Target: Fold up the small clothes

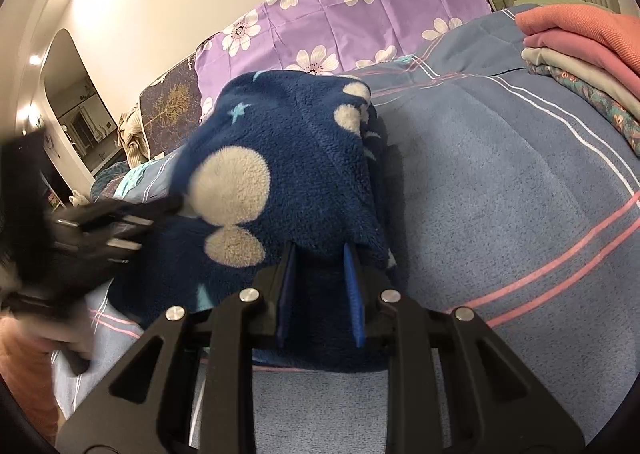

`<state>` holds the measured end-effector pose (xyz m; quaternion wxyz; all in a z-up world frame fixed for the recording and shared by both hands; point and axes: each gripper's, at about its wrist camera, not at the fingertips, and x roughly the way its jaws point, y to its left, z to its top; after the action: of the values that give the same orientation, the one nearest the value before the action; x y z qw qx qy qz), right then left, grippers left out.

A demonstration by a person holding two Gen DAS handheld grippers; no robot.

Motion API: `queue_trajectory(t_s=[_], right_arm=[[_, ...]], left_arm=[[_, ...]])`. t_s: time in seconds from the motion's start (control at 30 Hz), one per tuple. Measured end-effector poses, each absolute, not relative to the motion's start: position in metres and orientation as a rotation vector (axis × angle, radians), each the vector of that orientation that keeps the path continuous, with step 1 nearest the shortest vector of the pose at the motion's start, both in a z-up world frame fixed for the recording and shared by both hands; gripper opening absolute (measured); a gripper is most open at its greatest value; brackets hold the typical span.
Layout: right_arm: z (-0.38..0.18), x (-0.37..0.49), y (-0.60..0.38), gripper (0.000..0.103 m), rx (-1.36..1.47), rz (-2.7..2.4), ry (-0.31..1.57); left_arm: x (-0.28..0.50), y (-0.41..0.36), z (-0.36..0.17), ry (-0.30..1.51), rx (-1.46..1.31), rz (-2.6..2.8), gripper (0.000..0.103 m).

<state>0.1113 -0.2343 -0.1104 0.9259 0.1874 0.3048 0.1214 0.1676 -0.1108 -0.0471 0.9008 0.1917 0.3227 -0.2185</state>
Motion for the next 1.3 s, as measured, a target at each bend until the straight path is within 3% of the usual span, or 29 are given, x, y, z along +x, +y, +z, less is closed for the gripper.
queue_trajectory(t_s=[0.2,0.43,0.53,0.6,0.9,1.07,1.3], right_arm=[[-0.083,0.112,-0.233,0.025,0.398,0.231,0.66],[-0.02,0.138,-0.229,0.028,0.345,0.287,0.5],[-0.062,0.186,-0.219,0.031,0.266,0.21,0.682],[-0.099,0.195,-0.217,0.032,0.224,0.212,0.643],[-0.096,0.195,-0.227,0.033,0.272,0.245,0.665],[-0.096,0.196,-0.223,0.033,0.252,0.246,0.655],[-0.087,0.202,-0.221,0.034,0.21,0.268,0.695]], left_arm=[[0.155,-0.119,-0.042,0.67,0.484,-0.427,0.018],[0.166,-0.101,-0.036,0.727,0.327,-0.508,0.018],[0.166,-0.096,-0.035,0.724,0.296,-0.527,0.02],[0.168,-0.092,-0.03,0.718,0.256,-0.574,0.021],[0.241,-0.093,0.009,0.629,0.166,-0.528,0.021],[0.324,-0.096,-0.056,0.75,0.289,-0.415,0.024],[0.31,-0.101,-0.047,0.712,0.332,-0.398,0.022]])
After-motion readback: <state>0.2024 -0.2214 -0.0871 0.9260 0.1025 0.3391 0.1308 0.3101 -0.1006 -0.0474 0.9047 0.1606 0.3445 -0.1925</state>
